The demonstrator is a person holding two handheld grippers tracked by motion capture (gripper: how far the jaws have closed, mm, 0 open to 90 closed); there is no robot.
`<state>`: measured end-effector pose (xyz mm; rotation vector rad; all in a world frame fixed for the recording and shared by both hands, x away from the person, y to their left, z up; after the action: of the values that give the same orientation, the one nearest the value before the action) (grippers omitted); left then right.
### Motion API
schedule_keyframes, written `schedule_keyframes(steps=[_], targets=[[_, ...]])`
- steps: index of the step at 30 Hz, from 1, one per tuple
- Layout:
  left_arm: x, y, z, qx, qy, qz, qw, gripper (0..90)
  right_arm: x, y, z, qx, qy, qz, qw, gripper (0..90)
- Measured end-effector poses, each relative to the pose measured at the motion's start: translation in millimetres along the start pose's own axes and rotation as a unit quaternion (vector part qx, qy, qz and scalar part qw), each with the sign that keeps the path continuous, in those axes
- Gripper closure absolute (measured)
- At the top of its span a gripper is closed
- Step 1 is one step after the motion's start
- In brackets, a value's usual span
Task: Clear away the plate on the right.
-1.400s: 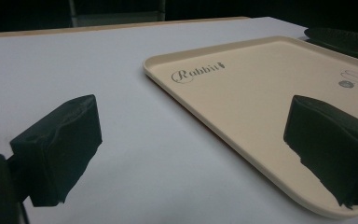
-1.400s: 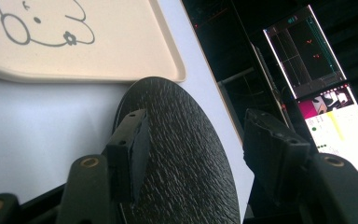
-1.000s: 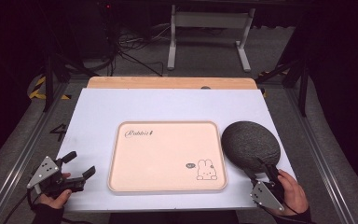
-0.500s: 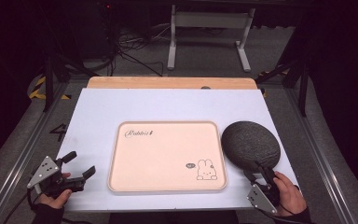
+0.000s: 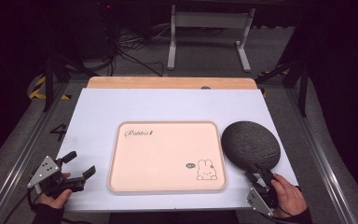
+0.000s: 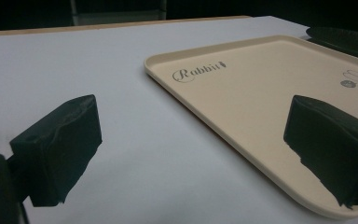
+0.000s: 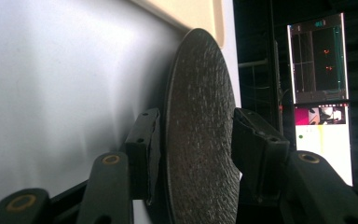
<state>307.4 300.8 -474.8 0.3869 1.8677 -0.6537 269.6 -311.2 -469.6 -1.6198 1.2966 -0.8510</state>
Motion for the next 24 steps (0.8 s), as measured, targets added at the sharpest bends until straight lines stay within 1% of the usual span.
schedule_keyframes(steps=[4,5,10,12,17,18,21,23,24], targets=[[0.0,0.0,0.0,0.0,0.0,0.0,1.0,4.8,0.2,1.6,3.1,-0.004,0.004,-0.013,0.9999,54.0],[0.0,0.0,-0.1,0.0,0.0,0.0,1.0,4.8,0.6,2.2,4.4,-0.003,0.011,-0.02,0.9997,54.3],[0.0,0.0,0.0,0.001,0.0,0.0,1.0,4.8,1.5,3.3,7.8,-0.006,0.022,-0.033,0.9992,56.9],[0.0,0.0,0.0,0.001,0.0,0.0,1.0,4.8,2.1,3.4,9.6,-0.007,0.032,-0.045,0.9985,57.8],[0.0,-0.1,0.0,0.001,0.0,0.0,1.0,4.8,3.1,3.4,14.0,-0.012,0.046,-0.066,0.9967,59.9],[0.0,-0.1,0.1,0.001,0.0,0.0,1.0,4.8,3.2,2.8,15.4,-0.013,0.047,-0.074,0.9961,60.1],[0.0,-0.1,0.1,0.001,0.0,0.001,1.0,4.8,3.8,3.0,17.8,-0.01,0.054,-0.077,0.9955,60.4],[0.0,-0.1,0.2,0.001,0.0,0.001,1.0,4.8,5.1,2.7,19.5,-0.015,0.058,-0.079,0.9951,60.3],[0.0,-0.1,0.1,0.0,0.0,0.001,1.0,4.8,5.7,3.3,20.0,-0.016,0.061,-0.076,0.9951,60.3]])
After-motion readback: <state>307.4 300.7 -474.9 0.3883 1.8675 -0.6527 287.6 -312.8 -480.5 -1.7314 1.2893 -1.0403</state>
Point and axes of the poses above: each handheld gripper's, and its own axes: z roughly forward along the jaws, x roughly out of its underside, y roughly to its left, the point moved 1 cm from there along z, roughly forward along the jaws, and after that the axes turned 9 degrees about -z, right-handed, at the moved point
